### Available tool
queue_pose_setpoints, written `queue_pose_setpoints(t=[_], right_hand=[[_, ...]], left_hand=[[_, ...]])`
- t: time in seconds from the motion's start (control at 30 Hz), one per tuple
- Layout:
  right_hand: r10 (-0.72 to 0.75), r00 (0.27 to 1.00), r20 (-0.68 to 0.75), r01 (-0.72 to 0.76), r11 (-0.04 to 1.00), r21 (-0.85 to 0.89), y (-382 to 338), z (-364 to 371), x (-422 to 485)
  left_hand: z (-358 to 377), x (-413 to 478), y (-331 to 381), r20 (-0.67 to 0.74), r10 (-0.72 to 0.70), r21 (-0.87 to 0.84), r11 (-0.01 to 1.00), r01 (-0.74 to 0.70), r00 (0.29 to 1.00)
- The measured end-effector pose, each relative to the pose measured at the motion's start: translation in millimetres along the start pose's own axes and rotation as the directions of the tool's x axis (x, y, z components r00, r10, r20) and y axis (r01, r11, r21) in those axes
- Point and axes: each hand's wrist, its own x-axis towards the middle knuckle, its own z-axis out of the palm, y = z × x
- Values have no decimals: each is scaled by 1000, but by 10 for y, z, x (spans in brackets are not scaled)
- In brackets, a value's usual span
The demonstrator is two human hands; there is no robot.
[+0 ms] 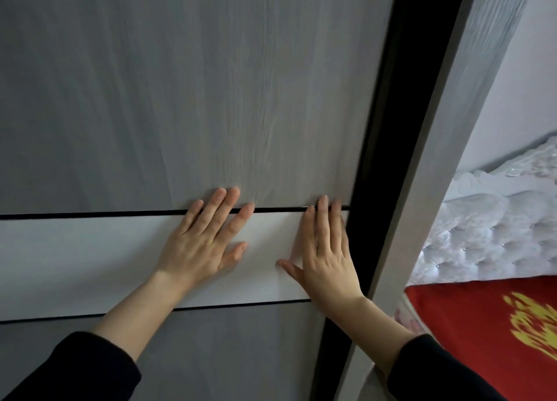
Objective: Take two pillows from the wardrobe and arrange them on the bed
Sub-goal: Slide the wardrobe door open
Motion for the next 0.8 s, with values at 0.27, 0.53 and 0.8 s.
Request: queue_pose_setpoints(t=[0.27, 0.53, 0.8], right_hand=[[-82, 997, 14, 82, 997, 14, -478, -5, 132], [-97, 995, 8, 96, 994, 46, -1212, 81, 275], [-62, 998, 32, 61, 997, 47, -2126, 87, 449]], left_hand=[[18, -353, -500, 38, -7, -1, 1000, 7, 999], [5, -804, -1128, 73, -25, -26, 999, 27, 997], [35, -1329, -1882, 62, -25, -70, 997, 29, 998]])
